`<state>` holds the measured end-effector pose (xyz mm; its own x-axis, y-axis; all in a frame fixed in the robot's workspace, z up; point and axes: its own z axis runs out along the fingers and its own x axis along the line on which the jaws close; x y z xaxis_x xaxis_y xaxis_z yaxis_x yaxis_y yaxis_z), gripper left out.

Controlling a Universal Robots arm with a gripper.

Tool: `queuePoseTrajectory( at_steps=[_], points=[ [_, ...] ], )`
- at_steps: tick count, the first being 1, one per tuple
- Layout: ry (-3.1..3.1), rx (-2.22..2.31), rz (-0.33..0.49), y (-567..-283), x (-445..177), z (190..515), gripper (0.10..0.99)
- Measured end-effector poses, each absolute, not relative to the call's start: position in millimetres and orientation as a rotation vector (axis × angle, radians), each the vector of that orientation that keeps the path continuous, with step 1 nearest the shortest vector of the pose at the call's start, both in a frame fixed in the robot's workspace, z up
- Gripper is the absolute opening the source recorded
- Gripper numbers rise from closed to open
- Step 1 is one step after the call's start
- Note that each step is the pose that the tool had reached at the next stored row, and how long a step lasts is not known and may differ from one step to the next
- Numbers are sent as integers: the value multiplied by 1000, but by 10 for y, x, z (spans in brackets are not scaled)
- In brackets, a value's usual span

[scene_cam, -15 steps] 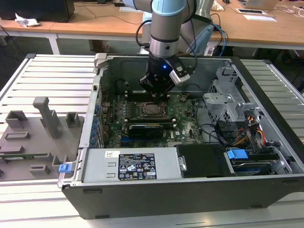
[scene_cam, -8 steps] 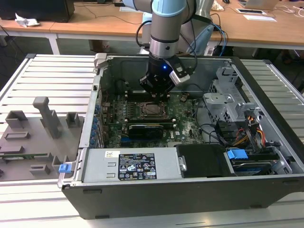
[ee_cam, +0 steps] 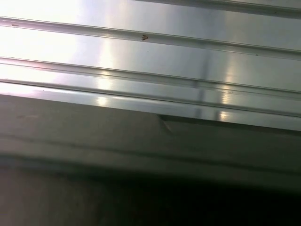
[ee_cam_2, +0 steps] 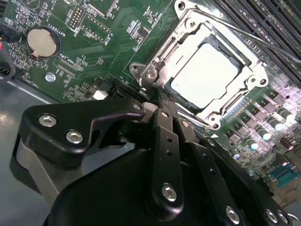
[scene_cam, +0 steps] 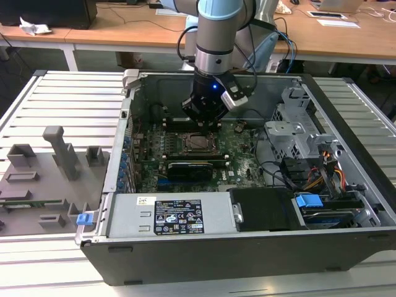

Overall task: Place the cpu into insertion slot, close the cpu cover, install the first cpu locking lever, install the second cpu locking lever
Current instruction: 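Install the first cpu locking lever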

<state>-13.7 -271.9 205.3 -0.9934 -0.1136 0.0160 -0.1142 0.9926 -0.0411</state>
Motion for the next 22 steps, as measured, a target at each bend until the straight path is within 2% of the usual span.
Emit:
queuePoseTrajectory(
  at_steps=[8,22],
  points=[
    [-3121,178,82,-2717,-137,2020,106],
    [-3125,180,11,-2713,-134,2048,106]
  ],
)
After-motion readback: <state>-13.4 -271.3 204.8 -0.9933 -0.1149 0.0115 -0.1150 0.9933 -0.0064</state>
